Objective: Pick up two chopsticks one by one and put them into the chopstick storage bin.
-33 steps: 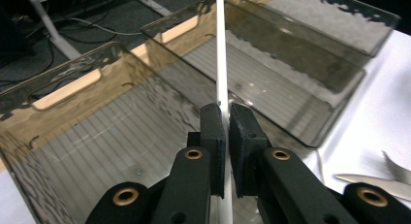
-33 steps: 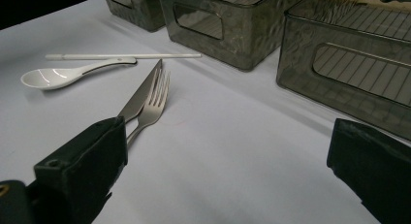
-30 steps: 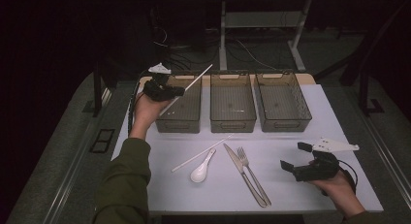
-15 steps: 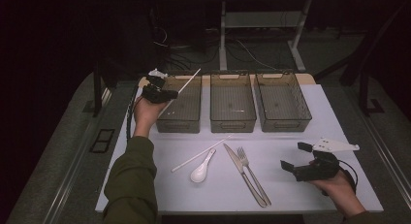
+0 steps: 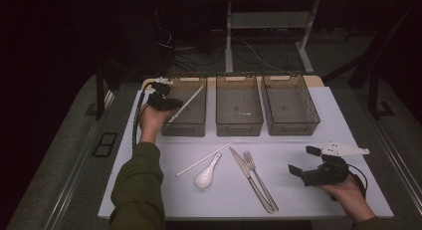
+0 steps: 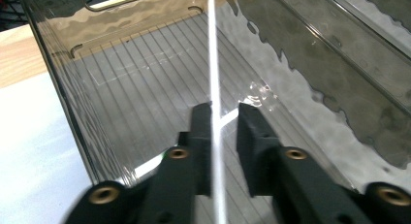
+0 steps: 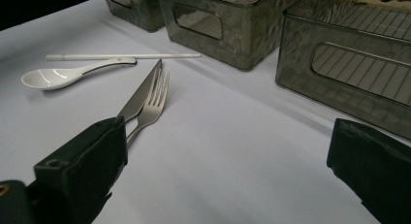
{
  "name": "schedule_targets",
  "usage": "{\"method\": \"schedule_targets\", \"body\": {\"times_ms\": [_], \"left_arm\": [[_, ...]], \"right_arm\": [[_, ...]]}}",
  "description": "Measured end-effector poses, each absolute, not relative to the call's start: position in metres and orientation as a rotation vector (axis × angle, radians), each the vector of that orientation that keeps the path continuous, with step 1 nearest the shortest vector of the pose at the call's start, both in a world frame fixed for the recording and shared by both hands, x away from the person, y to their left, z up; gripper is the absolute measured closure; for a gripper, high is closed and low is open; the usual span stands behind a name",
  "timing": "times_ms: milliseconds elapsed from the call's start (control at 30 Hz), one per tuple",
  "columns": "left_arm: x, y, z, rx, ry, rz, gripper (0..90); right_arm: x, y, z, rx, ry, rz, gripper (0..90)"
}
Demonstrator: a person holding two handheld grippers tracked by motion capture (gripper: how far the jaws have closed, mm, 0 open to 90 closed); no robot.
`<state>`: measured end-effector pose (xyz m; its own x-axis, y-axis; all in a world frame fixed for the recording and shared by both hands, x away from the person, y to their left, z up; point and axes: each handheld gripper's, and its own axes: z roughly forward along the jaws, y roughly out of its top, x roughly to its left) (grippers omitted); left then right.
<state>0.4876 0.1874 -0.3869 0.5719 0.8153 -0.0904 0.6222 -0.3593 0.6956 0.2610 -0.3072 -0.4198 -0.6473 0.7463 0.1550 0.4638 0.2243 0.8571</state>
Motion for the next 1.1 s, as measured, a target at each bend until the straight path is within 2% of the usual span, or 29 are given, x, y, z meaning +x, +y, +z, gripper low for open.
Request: {"method": "schedule_targets", "body": {"times_ms": [433, 767, 1100], "left_arm": [[0.467, 0.184, -0.354, 2.065, 0.996, 0.327, 53.2], [0.433, 0.171, -0.330, 2.084, 0.852, 0.307, 46.9], [0.399, 0.149, -0.330, 2.113, 0.752, 0.279, 43.2]], "right_arm": [[0.261, -0.307, -0.420, 1.133, 2.212, 1.386, 0.9], [0.261, -0.307, -0.420, 1.133, 2.212, 1.383, 0.9], [0.261, -0.307, -0.420, 1.133, 2.208, 1.382, 0.8]]}}
